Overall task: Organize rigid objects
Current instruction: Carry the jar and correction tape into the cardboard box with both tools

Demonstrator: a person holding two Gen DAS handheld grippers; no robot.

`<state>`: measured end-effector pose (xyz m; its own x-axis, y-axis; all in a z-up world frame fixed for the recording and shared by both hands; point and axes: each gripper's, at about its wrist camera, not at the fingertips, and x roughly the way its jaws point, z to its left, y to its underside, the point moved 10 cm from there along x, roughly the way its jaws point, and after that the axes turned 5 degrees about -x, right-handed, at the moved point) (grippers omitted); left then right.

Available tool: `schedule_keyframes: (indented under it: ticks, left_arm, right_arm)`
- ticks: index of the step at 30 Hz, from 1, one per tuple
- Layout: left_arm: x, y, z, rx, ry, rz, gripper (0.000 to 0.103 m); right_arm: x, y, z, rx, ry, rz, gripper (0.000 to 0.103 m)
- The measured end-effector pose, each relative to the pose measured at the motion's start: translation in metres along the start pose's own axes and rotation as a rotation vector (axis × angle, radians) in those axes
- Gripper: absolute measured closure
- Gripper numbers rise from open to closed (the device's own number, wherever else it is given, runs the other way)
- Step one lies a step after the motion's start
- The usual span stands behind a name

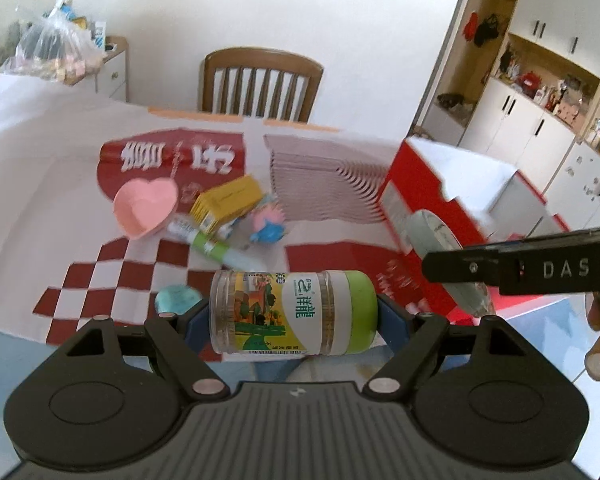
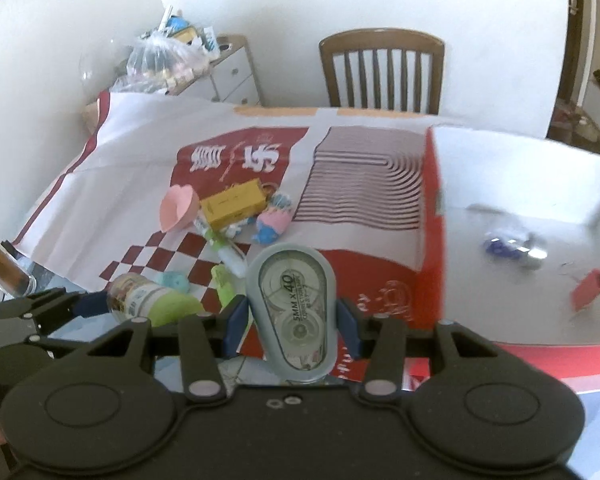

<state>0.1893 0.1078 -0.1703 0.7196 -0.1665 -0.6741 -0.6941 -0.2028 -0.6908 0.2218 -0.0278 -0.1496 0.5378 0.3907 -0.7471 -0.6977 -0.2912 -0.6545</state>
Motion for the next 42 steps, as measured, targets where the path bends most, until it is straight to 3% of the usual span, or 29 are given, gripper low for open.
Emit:
schedule_keyframes:
  ticks: [19, 32, 42]
  left_arm:
    - [0.0, -0.054, -0.105, 0.096, 0.058, -0.057, 0.021]
    - [0.055, -0.053, -0.202, 0.171, 0.077, 0.024, 0.021]
    - [0.116, -0.049, -0.243, 0.2, 0.038, 0.126, 0.021]
  right_arm:
    - [-0.066, -0.009, -0.098, 0.07, 0.09, -0.082, 0.056]
    - [-0.067, -0.004, -0.182, 0.112, 0.119, -0.052, 0.056]
    - [-0.055, -0.01, -0.246, 0.146, 0.132, -0.04, 0.056]
